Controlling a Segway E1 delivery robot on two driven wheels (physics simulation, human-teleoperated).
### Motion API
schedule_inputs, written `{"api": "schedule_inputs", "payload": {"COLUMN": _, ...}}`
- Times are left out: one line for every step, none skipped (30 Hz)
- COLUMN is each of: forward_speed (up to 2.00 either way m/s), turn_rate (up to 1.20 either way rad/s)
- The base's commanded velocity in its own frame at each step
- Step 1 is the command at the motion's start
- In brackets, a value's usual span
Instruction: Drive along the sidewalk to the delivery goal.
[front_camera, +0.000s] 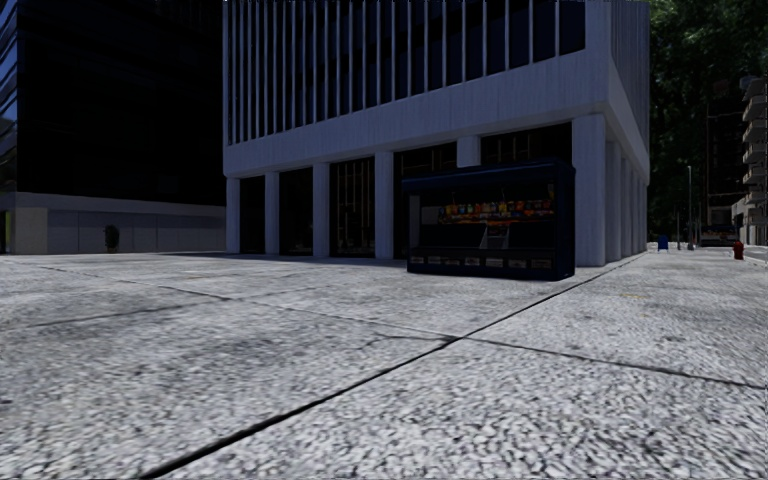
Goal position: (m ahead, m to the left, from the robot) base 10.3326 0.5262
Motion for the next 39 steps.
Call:
{"api": "schedule_inputs", "payload": {"forward_speed": 2.00, "turn_rate": 0.48}}
{"api": "schedule_inputs", "payload": {"forward_speed": 2.00, "turn_rate": 0.48}}
{"api": "schedule_inputs", "payload": {"forward_speed": 2.00, "turn_rate": 0.45}}
{"api": "schedule_inputs", "payload": {"forward_speed": 2.00, "turn_rate": 0.42}}
{"api": "schedule_inputs", "payload": {"forward_speed": 2.00, "turn_rate": 0.42}}
{"api": "schedule_inputs", "payload": {"forward_speed": 2.00, "turn_rate": 0.42}}
{"api": "schedule_inputs", "payload": {"forward_speed": 2.00, "turn_rate": 0.41}}
{"api": "schedule_inputs", "payload": {"forward_speed": 2.00, "turn_rate": 0.00}}
{"api": "schedule_inputs", "payload": {"forward_speed": 2.00, "turn_rate": 0.00}}
{"api": "schedule_inputs", "payload": {"forward_speed": 2.00, "turn_rate": 0.00}}
{"api": "schedule_inputs", "payload": {"forward_speed": 2.00, "turn_rate": 0.00}}
{"api": "schedule_inputs", "payload": {"forward_speed": 2.00, "turn_rate": 0.00}}
{"api": "schedule_inputs", "payload": {"forward_speed": 2.00, "turn_rate": 0.00}}
{"api": "schedule_inputs", "payload": {"forward_speed": 2.00, "turn_rate": 0.00}}
{"api": "schedule_inputs", "payload": {"forward_speed": 2.00, "turn_rate": 0.00}}
{"api": "schedule_inputs", "payload": {"forward_speed": 2.00, "turn_rate": 0.00}}
{"api": "schedule_inputs", "payload": {"forward_speed": 2.00, "turn_rate": 0.00}}
{"api": "schedule_inputs", "payload": {"forward_speed": 2.00, "turn_rate": 0.00}}
{"api": "schedule_inputs", "payload": {"forward_speed": 2.00, "turn_rate": 0.00}}
{"api": "schedule_inputs", "payload": {"forward_speed": 2.00, "turn_rate": 0.00}}
{"api": "schedule_inputs", "payload": {"forward_speed": 2.00, "turn_rate": 0.00}}
{"api": "schedule_inputs", "payload": {"forward_speed": 2.00, "turn_rate": 0.00}}
{"api": "schedule_inputs", "payload": {"forward_speed": 2.00, "turn_rate": 0.00}}
{"api": "schedule_inputs", "payload": {"forward_speed": 2.00, "turn_rate": 0.00}}
{"api": "schedule_inputs", "payload": {"forward_speed": 2.00, "turn_rate": 0.00}}
{"api": "schedule_inputs", "payload": {"forward_speed": 2.00, "turn_rate": 0.00}}
{"api": "schedule_inputs", "payload": {"forward_speed": 2.00, "turn_rate": 0.00}}
{"api": "schedule_inputs", "payload": {"forward_speed": 2.00, "turn_rate": 0.00}}
{"api": "schedule_inputs", "payload": {"forward_speed": 2.00, "turn_rate": 0.00}}
{"api": "schedule_inputs", "payload": {"forward_speed": 2.00, "turn_rate": 0.00}}
{"api": "schedule_inputs", "payload": {"forward_speed": 2.00, "turn_rate": 0.00}}
{"api": "schedule_inputs", "payload": {"forward_speed": 2.00, "turn_rate": 0.00}}
{"api": "schedule_inputs", "payload": {"forward_speed": 2.00, "turn_rate": 0.00}}
{"api": "schedule_inputs", "payload": {"forward_speed": 2.00, "turn_rate": 0.00}}
{"api": "schedule_inputs", "payload": {"forward_speed": 2.00, "turn_rate": 0.00}}
{"api": "schedule_inputs", "payload": {"forward_speed": 2.00, "turn_rate": 0.00}}
{"api": "schedule_inputs", "payload": {"forward_speed": 2.00, "turn_rate": 0.00}}
{"api": "schedule_inputs", "payload": {"forward_speed": 2.00, "turn_rate": 0.00}}
{"api": "schedule_inputs", "payload": {"forward_speed": 2.00, "turn_rate": 0.00}}
